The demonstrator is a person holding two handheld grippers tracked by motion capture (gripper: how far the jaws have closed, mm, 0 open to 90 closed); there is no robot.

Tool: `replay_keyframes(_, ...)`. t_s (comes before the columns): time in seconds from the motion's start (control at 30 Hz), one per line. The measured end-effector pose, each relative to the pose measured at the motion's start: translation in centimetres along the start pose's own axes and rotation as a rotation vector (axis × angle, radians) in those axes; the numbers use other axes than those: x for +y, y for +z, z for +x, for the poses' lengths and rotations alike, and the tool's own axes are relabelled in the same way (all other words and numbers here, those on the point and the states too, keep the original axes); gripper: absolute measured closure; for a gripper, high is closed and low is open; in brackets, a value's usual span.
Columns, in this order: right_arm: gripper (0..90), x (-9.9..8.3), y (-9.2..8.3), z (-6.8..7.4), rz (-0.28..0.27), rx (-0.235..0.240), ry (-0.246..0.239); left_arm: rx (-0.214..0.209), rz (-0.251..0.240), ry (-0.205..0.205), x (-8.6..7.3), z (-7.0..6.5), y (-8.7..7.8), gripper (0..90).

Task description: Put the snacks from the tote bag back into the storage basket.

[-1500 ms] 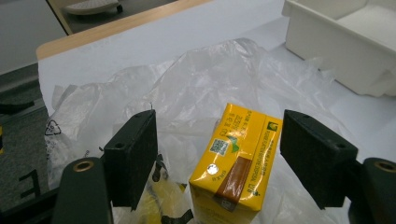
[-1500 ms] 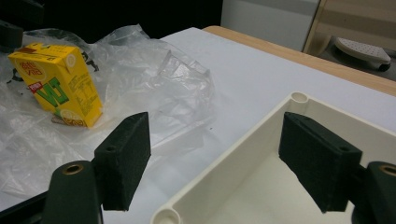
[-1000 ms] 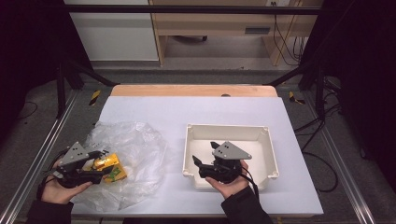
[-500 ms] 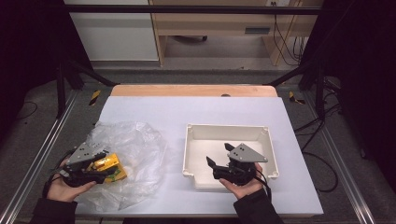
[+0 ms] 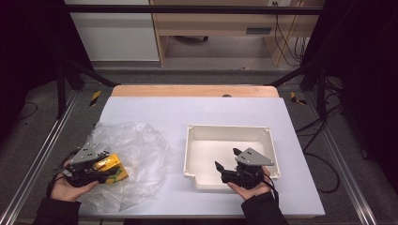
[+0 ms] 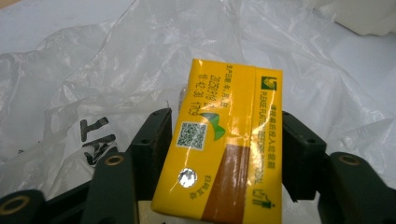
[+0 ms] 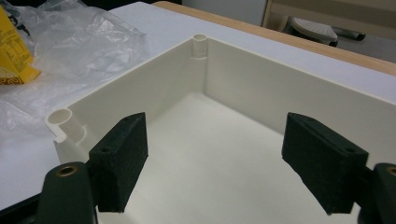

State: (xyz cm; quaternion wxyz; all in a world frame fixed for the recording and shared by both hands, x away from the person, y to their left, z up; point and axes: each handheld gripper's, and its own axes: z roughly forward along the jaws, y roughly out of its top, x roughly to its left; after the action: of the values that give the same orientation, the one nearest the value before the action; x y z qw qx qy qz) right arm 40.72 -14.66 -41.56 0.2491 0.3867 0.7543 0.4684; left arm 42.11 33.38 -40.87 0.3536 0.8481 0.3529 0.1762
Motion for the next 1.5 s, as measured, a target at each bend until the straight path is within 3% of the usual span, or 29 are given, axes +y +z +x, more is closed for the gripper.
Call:
replay_keyframes(0.2, 22.7, -0.1, 0.1, -0.1, 0.004, -0.004, -0.005, 0.010, -0.003, 0.001, -0.1, -0.1, -0.2, 49.2)
replay_keyframes(0.5, 22.6, -0.1, 0.1, -0.2, 0.006, -0.008, -0.001, 0.007, 0.004, -0.017, -0.3, 0.0, 0.5, 46.7)
replay_keyframes(0.97, 22.4, -0.3, 0.1, -0.4, 0.009, -0.011, 0.002, 0.016, 0.012, -0.001, -0.1, -0.2, 0.5, 50.4)
replay_keyframes(1.2, 22.3, -0.2, 0.0, -0.5, 0.006, -0.009, 0.006, 0.027, -0.018, -0.033, 0.0, -0.1, -0.1, 50.8)
replay_keyframes(1.5, 22.1, -0.3, 0.0, -0.5, 0.009, -0.010, 0.007, 0.078, -0.068, -0.047, 1.0, -0.7, -1.8, 50.9)
